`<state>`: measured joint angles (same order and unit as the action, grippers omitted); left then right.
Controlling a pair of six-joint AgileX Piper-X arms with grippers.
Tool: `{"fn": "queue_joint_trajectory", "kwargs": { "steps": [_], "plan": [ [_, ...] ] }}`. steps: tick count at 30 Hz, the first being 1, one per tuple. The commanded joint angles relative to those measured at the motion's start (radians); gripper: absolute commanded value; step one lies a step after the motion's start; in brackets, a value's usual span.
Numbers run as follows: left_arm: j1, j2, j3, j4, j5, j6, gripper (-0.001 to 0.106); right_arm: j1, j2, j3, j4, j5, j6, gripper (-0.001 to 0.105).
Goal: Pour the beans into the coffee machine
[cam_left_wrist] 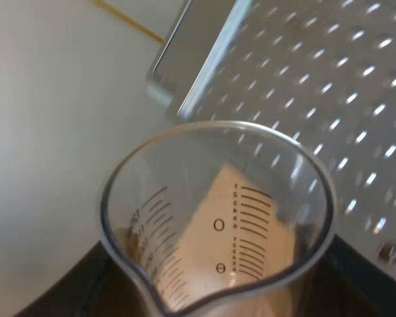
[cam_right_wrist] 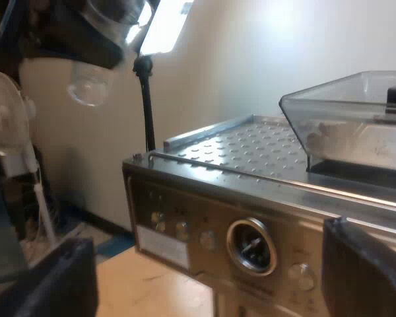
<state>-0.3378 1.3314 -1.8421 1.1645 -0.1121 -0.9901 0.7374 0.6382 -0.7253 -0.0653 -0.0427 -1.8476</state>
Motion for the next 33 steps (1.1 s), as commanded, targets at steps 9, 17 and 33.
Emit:
{"fn": "queue_joint_trajectory", "kwargs": {
  "steps": [9,17,33],
  "plan": [
    [0.19,-0.173,0.203,-0.043,0.251,-0.085,0.0,0.073,-0.01,-0.019,0.1,-0.101,-0.017,0.068],
    [0.266,-0.319,0.465,-0.187,0.337,-0.12,0.0,0.23,-0.008,-0.016,0.198,0.034,-0.017,0.068],
    [0.384,-0.502,0.927,-0.498,0.471,-0.287,0.0,0.351,0.056,-0.017,0.249,0.159,-0.014,0.068]
  ]
}}
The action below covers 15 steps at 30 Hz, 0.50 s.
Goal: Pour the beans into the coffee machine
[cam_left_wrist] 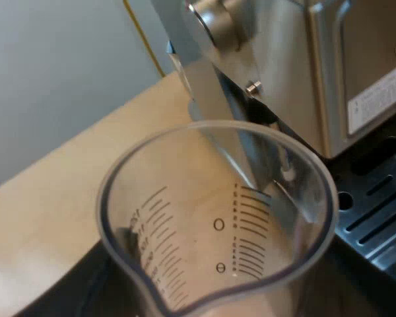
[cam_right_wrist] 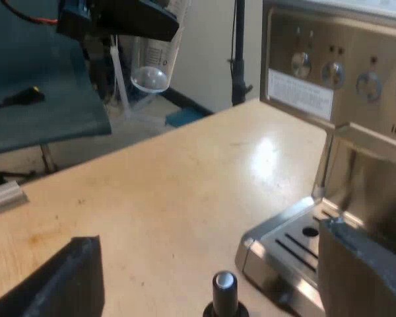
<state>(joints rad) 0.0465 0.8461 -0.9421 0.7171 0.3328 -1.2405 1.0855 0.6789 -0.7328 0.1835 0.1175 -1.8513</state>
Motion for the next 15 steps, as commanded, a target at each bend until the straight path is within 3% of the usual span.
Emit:
{"fn": "queue_joint_trajectory", "kwargs": {
  "steps": [1,15],
  "plan": [
    [0.0,-0.02,0.041,-0.059,0.028,-0.043,0.0,0.003,0.019,-0.009,-0.001,-0.001,-0.011,0.068],
    [0.0,-0.052,0.278,-0.304,0.053,-0.069,0.0,0.003,0.109,-0.009,-0.061,0.015,-0.008,0.069]
  ]
}}
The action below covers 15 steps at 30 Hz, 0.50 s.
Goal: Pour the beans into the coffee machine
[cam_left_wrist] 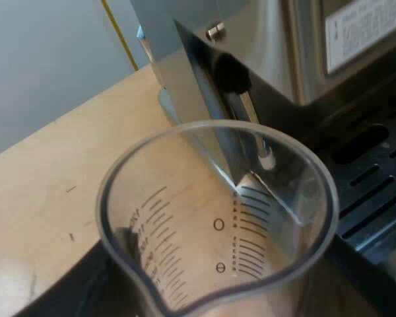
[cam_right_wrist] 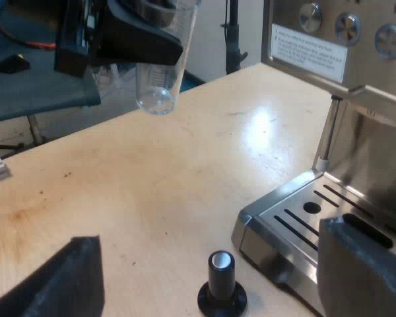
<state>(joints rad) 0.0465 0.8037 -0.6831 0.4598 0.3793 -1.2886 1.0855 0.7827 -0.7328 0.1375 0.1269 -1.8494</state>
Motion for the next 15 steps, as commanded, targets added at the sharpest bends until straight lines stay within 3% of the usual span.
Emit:
{"fn": "queue_joint_trajectory", "kwargs": {
  "steps": [1,6,15],
  "plan": [
    [0.0,-0.01,0.032,-0.065,0.007,-0.036,0.0,0.003,0.008,-0.009,-0.014,0.006,-0.01,0.069],
    [0.0,-0.01,0.122,-0.225,0.027,-0.124,0.0,0.003,0.023,-0.009,-0.014,0.006,-0.01,0.069],
    [0.0,-0.01,0.247,-0.416,0.039,-0.153,0.0,0.003,0.022,-0.009,-0.014,0.011,-0.01,0.078]
  ]
}}
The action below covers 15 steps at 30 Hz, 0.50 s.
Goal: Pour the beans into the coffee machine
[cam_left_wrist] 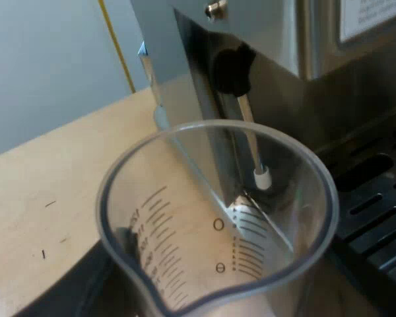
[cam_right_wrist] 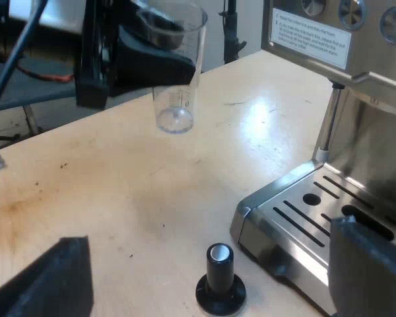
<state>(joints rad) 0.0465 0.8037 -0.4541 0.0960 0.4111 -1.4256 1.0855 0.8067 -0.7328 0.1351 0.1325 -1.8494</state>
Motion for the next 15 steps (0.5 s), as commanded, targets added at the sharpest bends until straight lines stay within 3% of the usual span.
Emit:
{"fn": "queue_joint_trajectory", "kwargs": {
  "steps": [1,7,9,15],
  "plan": [
    [0.0,-0.01,0.028,-0.072,0.007,-0.016,0.0,0.003,-0.002,-0.009,-0.012,0.006,-0.01,0.078],
    [0.0,-0.01,0.127,-0.23,0.003,-0.116,0.0,0.003,-0.002,-0.009,-0.012,0.006,-0.01,0.078],
    [0.0,-0.01,0.159,-0.289,-0.047,-0.149,0.0,0.003,-0.002,-0.009,-0.012,0.006,-0.01,0.078],
    [0.0,-0.01,0.196,-0.336,-0.188,-0.157,0.0,0.003,-0.002,-0.009,-0.012,0.006,-0.01,0.078]
  ]
}}
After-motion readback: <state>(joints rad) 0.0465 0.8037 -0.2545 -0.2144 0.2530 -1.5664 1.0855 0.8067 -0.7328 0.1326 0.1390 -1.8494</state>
